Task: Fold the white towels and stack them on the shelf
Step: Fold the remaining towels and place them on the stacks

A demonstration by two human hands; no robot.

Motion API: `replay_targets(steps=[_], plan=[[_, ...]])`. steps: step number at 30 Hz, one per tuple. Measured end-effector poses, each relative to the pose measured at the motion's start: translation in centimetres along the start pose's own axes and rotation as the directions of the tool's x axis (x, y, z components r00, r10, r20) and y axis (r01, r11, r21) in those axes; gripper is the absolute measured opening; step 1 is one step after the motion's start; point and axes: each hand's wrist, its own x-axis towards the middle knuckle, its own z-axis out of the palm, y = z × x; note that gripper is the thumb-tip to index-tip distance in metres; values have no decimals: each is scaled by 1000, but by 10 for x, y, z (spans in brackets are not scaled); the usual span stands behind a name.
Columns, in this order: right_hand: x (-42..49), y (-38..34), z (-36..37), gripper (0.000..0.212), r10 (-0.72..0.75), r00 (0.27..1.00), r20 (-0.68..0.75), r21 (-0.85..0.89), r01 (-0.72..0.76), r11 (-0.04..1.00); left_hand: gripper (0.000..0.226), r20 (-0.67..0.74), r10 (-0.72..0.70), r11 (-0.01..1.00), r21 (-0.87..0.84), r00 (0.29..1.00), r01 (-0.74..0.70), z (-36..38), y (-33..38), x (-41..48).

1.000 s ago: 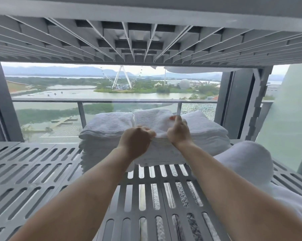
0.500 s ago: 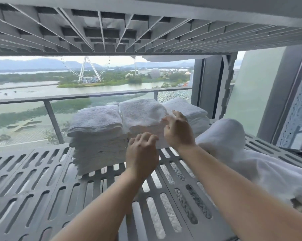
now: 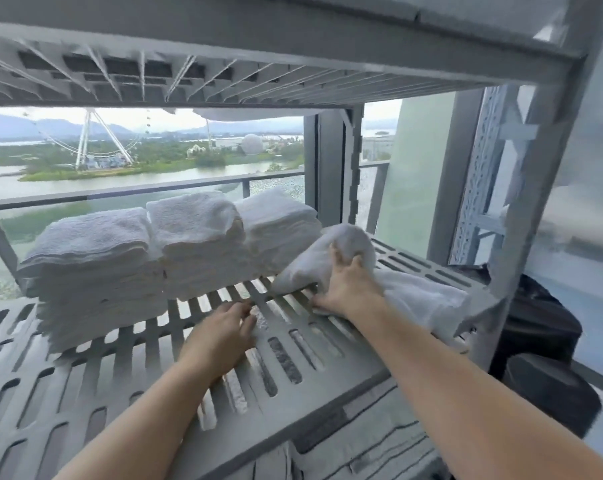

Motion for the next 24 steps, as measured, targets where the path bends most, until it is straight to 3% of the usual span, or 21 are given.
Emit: replay_targets(steps=[11,20,24], plan=[[-7,12,16,77,-301,931,-207,-125,280,952,40,-81,-163,985,49,983,168,6,32,-42],[-28,27,-2,55,-454,780,-431,-62,477,877,41,-143,-189,980,-98,972,176,3,41,-61],[-54,-6,-11,43,-444,753,-486,73,541,838,56,-129,-179,962,-231,975,145,-8,46,-65]])
